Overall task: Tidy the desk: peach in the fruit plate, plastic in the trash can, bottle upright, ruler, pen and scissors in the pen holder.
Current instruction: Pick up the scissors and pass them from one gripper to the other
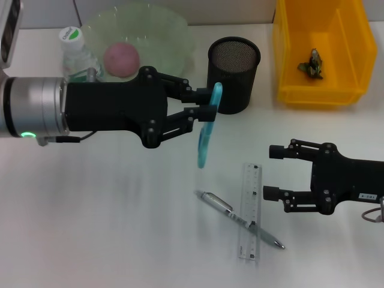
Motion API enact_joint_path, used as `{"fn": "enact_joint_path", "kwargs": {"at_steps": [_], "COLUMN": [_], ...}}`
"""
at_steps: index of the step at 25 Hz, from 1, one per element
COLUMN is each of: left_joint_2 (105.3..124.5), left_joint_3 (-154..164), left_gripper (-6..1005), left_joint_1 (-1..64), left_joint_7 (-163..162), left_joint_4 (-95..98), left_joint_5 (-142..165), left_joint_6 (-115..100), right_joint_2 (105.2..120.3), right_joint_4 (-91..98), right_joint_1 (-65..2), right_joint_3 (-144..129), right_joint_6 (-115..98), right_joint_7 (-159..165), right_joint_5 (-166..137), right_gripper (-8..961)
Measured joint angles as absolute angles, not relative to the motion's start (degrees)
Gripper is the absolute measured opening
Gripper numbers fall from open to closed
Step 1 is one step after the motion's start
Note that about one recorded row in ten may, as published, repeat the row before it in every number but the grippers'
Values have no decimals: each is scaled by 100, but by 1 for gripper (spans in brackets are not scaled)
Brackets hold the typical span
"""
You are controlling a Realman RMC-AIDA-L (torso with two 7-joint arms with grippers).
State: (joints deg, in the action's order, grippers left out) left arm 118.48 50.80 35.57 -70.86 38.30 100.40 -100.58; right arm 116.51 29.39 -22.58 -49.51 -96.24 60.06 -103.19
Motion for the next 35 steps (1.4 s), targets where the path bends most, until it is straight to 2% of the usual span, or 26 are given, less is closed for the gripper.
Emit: {"fn": "enact_joint_path", "kwargs": {"at_steps": [14, 35], "left_joint_2": [11865, 11890], "left_joint_3": [5079, 5071], "left_gripper": [223, 232], "left_joint_1": [3517, 3402], "left_joint_7": [-6564, -6390], "left_joint_4": [2336, 1151], "left_joint_5": [9225, 8463], "left_joint_6": [-9926, -9631], "right_joint_2": [11663, 11695], "right_joint_4": [2882, 2649], "right_joint_1": [-2152, -2144], "right_joint_3": [-4921, -4721], "right_joint_6": [-9550, -9514], "right_joint_7": [5619, 4857], "right_joint_5": [-10396, -10358], "right_gripper": [813, 813]}}
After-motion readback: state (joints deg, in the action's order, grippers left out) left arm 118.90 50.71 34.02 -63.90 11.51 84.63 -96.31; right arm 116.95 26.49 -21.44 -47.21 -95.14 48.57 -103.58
